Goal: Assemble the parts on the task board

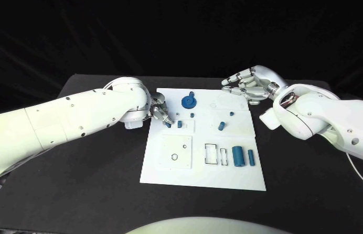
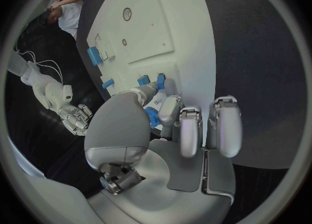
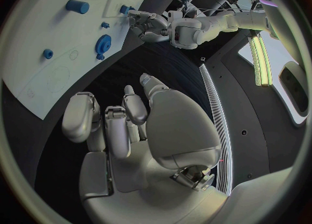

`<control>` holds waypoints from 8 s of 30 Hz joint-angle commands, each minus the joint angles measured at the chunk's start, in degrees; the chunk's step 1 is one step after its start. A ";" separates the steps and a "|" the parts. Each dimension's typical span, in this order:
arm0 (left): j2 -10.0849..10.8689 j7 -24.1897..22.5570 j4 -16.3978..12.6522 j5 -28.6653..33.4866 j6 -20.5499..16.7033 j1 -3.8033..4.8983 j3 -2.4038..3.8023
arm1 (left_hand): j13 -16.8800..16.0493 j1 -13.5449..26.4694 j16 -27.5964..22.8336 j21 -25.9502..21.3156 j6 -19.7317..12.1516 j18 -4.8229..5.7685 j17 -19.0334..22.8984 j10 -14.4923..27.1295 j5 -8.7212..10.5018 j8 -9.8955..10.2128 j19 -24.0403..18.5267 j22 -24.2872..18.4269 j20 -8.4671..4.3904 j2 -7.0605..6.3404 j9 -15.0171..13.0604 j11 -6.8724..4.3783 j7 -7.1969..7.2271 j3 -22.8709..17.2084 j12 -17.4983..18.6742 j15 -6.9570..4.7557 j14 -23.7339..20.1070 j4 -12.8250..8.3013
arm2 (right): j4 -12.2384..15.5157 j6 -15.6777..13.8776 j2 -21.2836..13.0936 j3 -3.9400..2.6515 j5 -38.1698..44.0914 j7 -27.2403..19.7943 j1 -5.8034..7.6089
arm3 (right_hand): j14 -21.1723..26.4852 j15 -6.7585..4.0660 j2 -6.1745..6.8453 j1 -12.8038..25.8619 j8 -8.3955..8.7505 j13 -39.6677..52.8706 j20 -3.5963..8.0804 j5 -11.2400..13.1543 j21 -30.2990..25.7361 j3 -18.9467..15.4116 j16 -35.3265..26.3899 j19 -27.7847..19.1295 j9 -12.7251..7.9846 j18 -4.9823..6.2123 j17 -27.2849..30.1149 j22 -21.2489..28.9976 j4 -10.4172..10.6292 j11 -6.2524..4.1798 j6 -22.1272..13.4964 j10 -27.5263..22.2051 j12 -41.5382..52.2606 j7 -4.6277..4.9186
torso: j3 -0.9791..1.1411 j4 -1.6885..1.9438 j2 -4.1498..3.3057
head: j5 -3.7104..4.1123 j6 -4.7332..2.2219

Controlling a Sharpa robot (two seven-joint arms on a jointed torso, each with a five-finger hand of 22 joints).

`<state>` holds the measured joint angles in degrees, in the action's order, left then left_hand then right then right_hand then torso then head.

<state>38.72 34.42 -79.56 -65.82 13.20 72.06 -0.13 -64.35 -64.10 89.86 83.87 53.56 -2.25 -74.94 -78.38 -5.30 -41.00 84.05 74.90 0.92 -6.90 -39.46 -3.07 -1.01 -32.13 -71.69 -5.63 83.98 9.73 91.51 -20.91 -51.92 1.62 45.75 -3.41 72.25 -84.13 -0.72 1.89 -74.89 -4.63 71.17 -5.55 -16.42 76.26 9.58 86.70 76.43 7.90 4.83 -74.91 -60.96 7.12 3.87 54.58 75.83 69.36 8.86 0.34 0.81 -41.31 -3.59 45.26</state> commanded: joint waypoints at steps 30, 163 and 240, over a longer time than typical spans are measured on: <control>0.08 0.90 0.49 0.63 1.30 -0.31 -0.21 | 0.75 6.64 0.14 -0.12 1.98 0.51 -15.06 -0.14 -0.06 0.32 2.93 9.75 -0.54 -0.81 -1.00 -0.10 0.54 5.98 0.51 -0.43 6.02 3.87 | -0.05 0.36 0.03 0.00 0.11 -0.60 -0.03 | -4.47 0.28 -0.48 0.07 -0.02 -0.34 0.04 -0.53 -0.61 -0.22 -0.74 -0.54 0.11 1.01 -9.27 0.81 0.30 0.08 -0.21 -0.49 -0.54 0.21 | -0.04 -0.01 0.02 | 0.11 0.19; -11.80 -27.08 11.65 -20.52 -11.67 -1.82 -1.82 | 58.84 -23.35 -13.76 -22.24 7.79 -3.59 8.25 12.43 0.92 29.99 -3.91 -3.96 4.02 0.57 28.51 6.23 -5.82 12.04 54.11 4.47 -0.46 -2.87 | -0.58 -2.01 0.68 0.00 -0.84 -2.01 -0.55 | 0.87 0.51 -0.83 -0.61 0.28 -17.82 -0.19 -2.34 -15.02 0.21 -13.80 -12.19 0.10 4.83 5.75 23.10 0.82 0.41 -1.97 -14.77 -20.72 0.65 | -0.06 0.04 0.01 | 1.83 -0.73; -1.69 -23.98 5.57 -8.54 -12.19 -1.93 0.25 | 58.25 -21.88 -13.51 -19.31 9.28 -3.06 8.77 10.76 0.88 30.57 -3.04 -1.37 3.72 0.94 28.10 6.11 -5.98 9.98 55.58 4.31 0.02 -3.61 | -3.36 -1.26 1.30 0.12 -8.93 -5.81 -0.55 | 14.96 6.40 1.45 0.19 -1.10 -67.66 -6.15 -3.48 -64.46 13.06 -83.01 -15.38 0.51 5.74 64.37 57.17 -1.64 4.87 -1.95 -14.01 -59.08 3.79 | 0.00 0.30 0.13 | 1.42 -1.11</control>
<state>37.19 10.76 -74.01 -74.43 -0.68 70.17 0.15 -6.01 -86.29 76.21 64.27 62.53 -6.27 -66.23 -67.17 -4.13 -10.15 80.67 73.48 4.52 -5.83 -11.29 3.16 -6.96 -21.77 -16.38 -1.43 83.67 6.22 88.02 -22.82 -50.70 1.74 36.22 -9.35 71.73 -68.79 5.62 3.40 -75.33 -5.85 3.56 -11.78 -19.65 12.03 22.61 3.72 60.58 8.45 10.17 -10.57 -3.77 5.92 8.67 52.54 61.60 10.56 12.55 0.34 1.06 -41.20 -2.32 44.05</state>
